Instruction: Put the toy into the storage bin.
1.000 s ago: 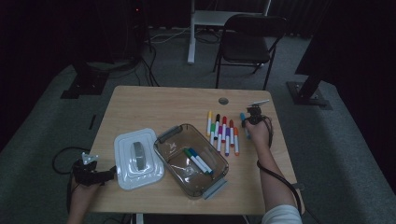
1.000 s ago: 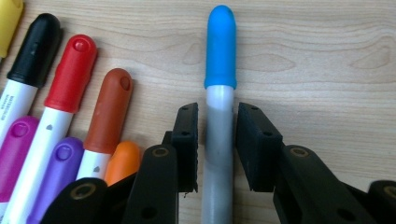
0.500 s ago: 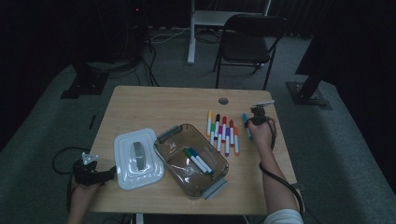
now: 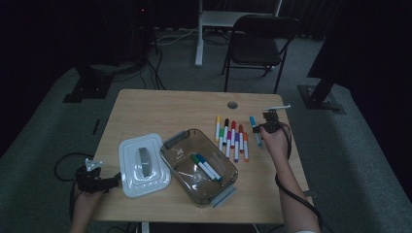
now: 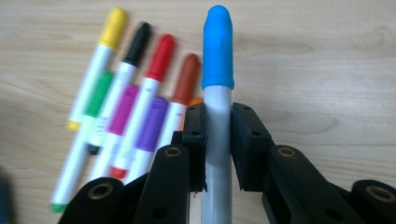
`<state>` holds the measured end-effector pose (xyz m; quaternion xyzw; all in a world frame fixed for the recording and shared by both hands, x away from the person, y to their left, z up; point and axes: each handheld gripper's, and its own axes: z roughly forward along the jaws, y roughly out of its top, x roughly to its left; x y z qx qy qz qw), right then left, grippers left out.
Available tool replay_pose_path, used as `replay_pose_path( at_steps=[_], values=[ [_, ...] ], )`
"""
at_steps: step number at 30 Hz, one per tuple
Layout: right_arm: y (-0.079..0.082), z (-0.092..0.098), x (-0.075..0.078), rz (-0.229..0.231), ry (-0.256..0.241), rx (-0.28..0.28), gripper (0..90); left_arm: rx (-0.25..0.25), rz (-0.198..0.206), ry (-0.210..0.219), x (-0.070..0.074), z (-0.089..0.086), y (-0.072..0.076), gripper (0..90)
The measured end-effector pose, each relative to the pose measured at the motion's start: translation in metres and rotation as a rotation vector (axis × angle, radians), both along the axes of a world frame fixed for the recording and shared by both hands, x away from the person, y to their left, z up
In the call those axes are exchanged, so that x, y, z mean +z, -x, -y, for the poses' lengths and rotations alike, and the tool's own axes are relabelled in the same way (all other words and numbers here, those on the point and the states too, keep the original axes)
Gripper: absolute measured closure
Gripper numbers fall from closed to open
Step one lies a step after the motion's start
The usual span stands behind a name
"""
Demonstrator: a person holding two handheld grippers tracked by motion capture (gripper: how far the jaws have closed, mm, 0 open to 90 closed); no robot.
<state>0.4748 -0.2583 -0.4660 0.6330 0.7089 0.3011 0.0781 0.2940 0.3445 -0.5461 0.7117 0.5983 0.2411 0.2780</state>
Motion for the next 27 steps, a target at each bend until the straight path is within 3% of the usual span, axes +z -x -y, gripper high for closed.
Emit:
replay_pose_path(
  at_steps=[2,10,17,27],
  values=[
    [0.006,-0.003,0.007,0.009,-0.027,0.023,76.9,0.000,0.000,0.000,0.000,0.000,0.000,0.6],
    [0.031,-0.020,0.030,0.065,-0.046,0.094,76.9,0.000,0.000,0.000,0.000,0.000,0.000,0.6],
    [0.056,-0.044,0.062,0.128,-0.083,0.185,76.9,0.000,0.000,0.000,0.000,0.000,0.000,0.6],
    [0.079,-0.075,0.091,0.192,-0.122,0.299,76.9,-0.001,0.000,-0.001,0.000,0.000,0.000,0.6]
  ],
)
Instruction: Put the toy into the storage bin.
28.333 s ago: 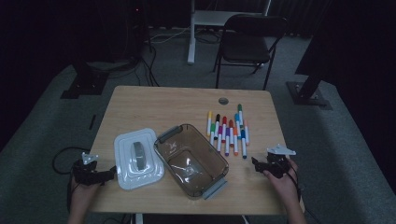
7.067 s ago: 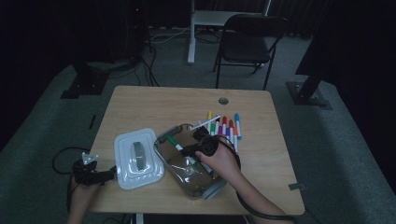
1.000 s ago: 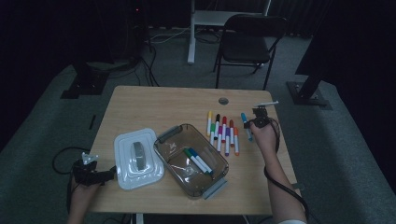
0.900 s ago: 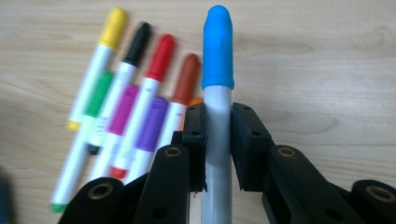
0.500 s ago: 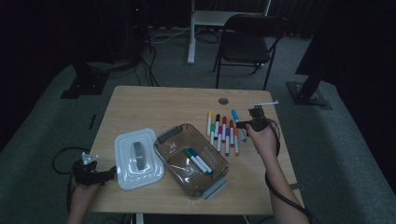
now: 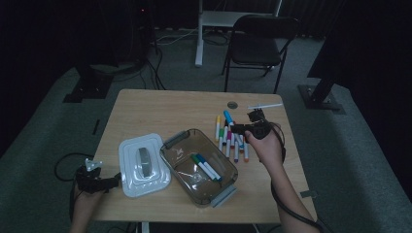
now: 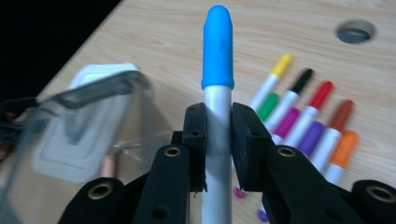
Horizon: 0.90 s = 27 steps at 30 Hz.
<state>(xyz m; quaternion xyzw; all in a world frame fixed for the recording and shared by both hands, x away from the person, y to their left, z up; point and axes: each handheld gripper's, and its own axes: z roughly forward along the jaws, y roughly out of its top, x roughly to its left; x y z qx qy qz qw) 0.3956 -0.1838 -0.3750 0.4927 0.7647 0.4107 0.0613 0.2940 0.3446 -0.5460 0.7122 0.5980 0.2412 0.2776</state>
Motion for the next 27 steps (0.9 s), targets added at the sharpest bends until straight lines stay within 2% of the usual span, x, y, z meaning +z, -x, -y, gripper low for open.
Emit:
replay_pose_path(
  at_steps=[6,12,16,18,21,27],
  values=[
    [0.015,-0.024,0.013,0.003,-0.027,0.093,76.9,0.002,0.002,0.001,0.000,0.000,0.000,0.6],
    [0.025,-0.047,0.015,-0.001,-0.030,0.165,76.9,0.001,0.001,0.001,0.000,0.000,0.000,0.6],
    [0.029,-0.060,0.012,-0.009,-0.023,0.209,76.9,0.001,0.001,0.001,0.000,0.000,0.000,0.6],
    [0.033,-0.074,0.007,-0.025,-0.017,0.247,76.9,0.000,0.000,0.000,0.000,0.000,0.000,0.6],
    [0.036,-0.086,0.002,-0.045,-0.024,0.280,76.9,0.001,0.001,0.001,0.000,0.000,0.000,0.6],
    [0.041,-0.108,-0.010,-0.086,-0.002,0.332,76.9,0.001,0.000,0.001,0.000,0.000,0.000,0.6]
  ],
)
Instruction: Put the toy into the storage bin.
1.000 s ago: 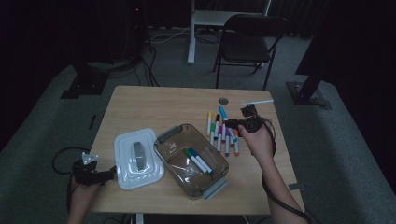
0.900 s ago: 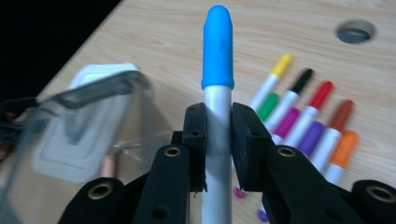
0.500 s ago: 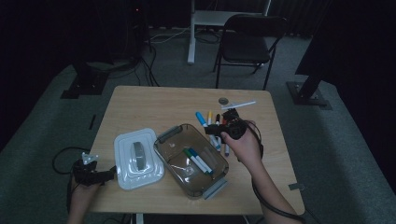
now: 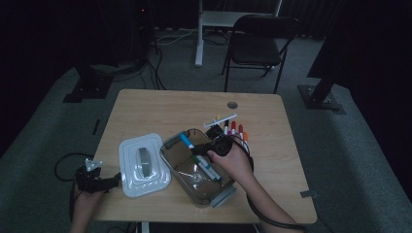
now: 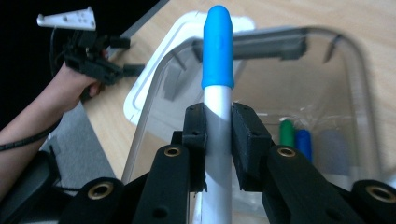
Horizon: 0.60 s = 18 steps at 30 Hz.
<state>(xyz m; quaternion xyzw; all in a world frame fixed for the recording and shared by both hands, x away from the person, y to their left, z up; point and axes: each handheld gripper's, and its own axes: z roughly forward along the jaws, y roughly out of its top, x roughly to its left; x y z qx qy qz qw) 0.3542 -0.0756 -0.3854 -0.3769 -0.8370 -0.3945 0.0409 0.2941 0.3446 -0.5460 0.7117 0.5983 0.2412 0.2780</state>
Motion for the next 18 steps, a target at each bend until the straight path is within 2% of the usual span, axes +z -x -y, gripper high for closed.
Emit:
replay_pose_path(
  at_steps=[5,9,18],
  values=[
    [0.002,-0.016,-0.014,-0.048,0.044,0.032,76.9,0.000,0.001,0.000,0.000,0.000,0.000,0.6],
    [0.001,-0.023,-0.023,-0.055,0.065,0.039,76.9,0.001,0.002,0.000,0.000,0.000,0.000,0.6],
    [-0.003,-0.040,-0.040,-0.105,0.123,0.066,76.9,0.001,0.002,0.000,0.000,0.000,0.000,0.6]
  ],
)
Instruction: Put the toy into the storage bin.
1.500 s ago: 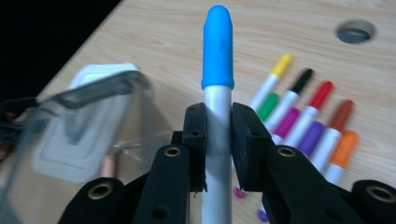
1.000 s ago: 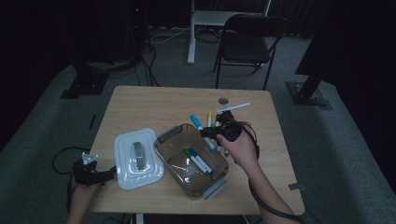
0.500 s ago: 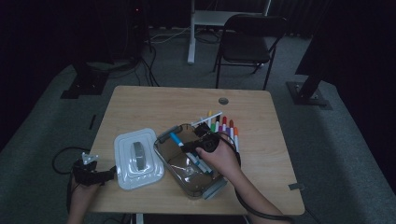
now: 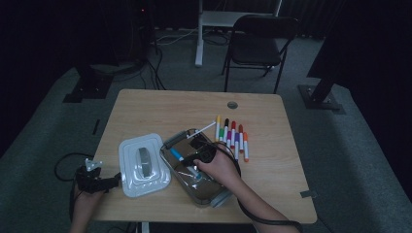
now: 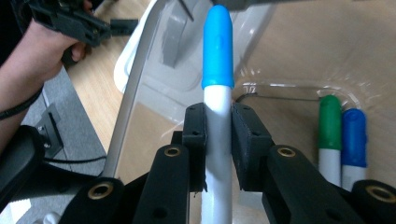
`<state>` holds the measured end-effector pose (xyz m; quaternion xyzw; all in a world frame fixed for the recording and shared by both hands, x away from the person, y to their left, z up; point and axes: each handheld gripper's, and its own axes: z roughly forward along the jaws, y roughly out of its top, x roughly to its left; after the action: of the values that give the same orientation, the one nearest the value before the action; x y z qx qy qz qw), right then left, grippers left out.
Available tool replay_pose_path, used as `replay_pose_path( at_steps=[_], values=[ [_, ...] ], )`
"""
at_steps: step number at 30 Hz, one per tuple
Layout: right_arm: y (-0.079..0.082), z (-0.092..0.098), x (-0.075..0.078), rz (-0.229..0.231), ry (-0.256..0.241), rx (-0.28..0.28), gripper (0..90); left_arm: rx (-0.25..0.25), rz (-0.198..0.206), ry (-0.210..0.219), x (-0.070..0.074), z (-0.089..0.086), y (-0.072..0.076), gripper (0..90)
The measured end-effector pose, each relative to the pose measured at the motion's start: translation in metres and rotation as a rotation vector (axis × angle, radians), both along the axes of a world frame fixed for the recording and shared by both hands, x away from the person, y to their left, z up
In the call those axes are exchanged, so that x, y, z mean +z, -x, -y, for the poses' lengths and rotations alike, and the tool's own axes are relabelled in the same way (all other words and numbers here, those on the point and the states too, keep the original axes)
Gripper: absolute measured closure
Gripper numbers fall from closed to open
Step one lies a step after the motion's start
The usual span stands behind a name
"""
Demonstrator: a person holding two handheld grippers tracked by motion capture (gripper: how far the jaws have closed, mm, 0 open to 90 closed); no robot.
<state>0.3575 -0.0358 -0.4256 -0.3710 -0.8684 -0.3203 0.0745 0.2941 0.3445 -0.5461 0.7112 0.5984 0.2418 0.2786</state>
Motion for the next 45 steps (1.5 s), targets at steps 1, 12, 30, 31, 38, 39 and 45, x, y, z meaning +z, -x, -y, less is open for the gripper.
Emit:
replay_pose_path(
  at_steps=[1,12,30,31,38,39,45],
  values=[
    [0.000,-0.002,-0.002,-0.004,0.005,0.006,76.9,-0.001,-0.001,-0.001,0.000,0.000,0.000,0.6],
    [-0.002,-0.014,-0.018,-0.086,0.070,0.070,76.8,-0.001,-0.001,-0.001,0.000,0.000,0.000,0.6],
    [0.002,-0.030,-0.048,-0.176,0.212,0.154,76.2,-0.001,-0.002,0.000,0.000,0.000,0.000,0.6],
    [0.002,-0.031,-0.050,-0.182,0.215,0.157,75.8,-0.001,-0.002,0.000,0.000,0.000,0.000,0.6],
    [0.001,-0.031,-0.054,-0.195,0.236,0.169,72.9,-0.001,-0.002,-0.001,0.000,0.000,0.000,0.6],
    [0.001,-0.031,-0.054,-0.192,0.238,0.169,72.9,-0.001,-0.002,0.000,0.000,0.000,0.000,0.6],
    [-0.002,-0.019,-0.040,-0.137,0.177,0.143,72.1,-0.001,-0.002,0.000,0.000,0.000,0.000,0.6]
  ],
)
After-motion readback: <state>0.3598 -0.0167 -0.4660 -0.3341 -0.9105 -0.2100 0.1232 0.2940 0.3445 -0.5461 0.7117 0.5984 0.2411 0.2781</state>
